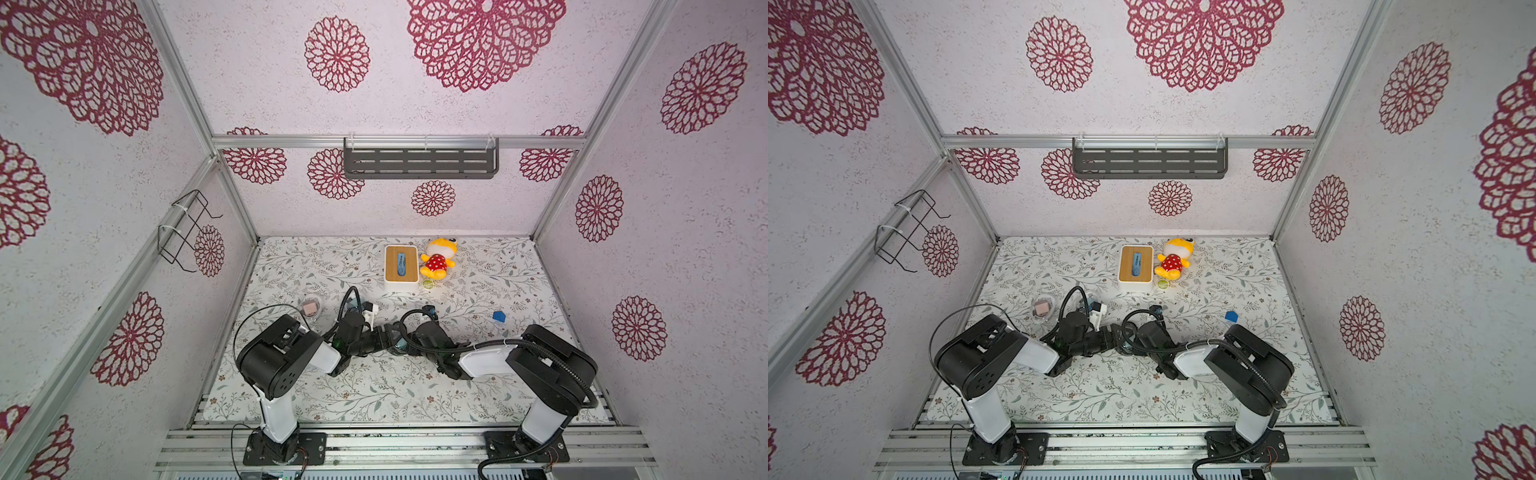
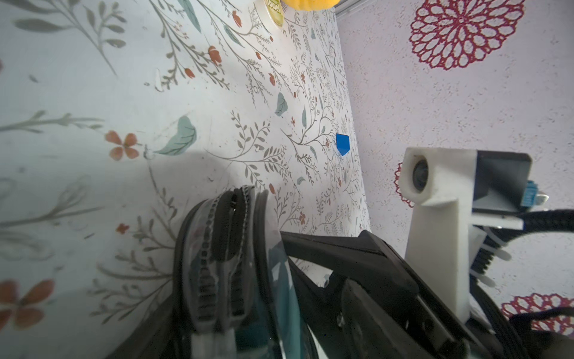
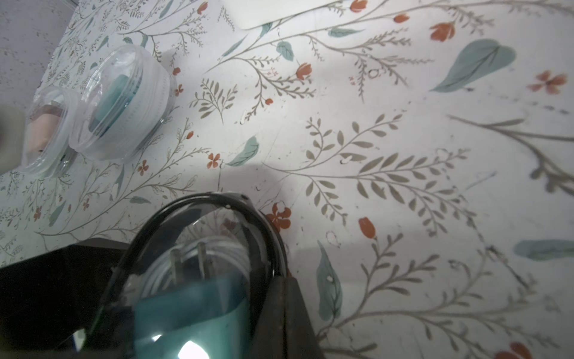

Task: Pack away charging kits
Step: Pick up the storage bag at the center of the board.

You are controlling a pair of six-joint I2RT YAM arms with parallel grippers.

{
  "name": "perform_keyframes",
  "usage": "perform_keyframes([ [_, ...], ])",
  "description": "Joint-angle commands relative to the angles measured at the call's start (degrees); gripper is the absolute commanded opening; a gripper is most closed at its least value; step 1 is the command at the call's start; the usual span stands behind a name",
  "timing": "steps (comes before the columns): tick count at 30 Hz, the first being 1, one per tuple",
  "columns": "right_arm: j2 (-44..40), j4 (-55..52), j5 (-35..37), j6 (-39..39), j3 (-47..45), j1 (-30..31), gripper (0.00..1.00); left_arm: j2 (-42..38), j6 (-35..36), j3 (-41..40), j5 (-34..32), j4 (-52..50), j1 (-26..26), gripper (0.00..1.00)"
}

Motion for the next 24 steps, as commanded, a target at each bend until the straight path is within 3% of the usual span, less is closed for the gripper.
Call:
perform_keyframes([
  [1, 1.4, -3.8, -2.2, -0.3, -1.2, 0.0, 0.06, 4.4, -2.6, 0.7, 3.0, 0.7, 0.2, 0.74],
  [10, 0.9, -4.7, -1.7, -0.8, 0.2, -0.1, 0.06, 10.9, -4.8, 2.7, 3.8, 0.2, 1.9, 0.65],
  [24, 1.5, -7.1, -1.7, -1.9, 3.3, -1.2, 0.06, 11.1, -2.7, 5.2, 3.8, -7.3, 2.7, 0.53],
])
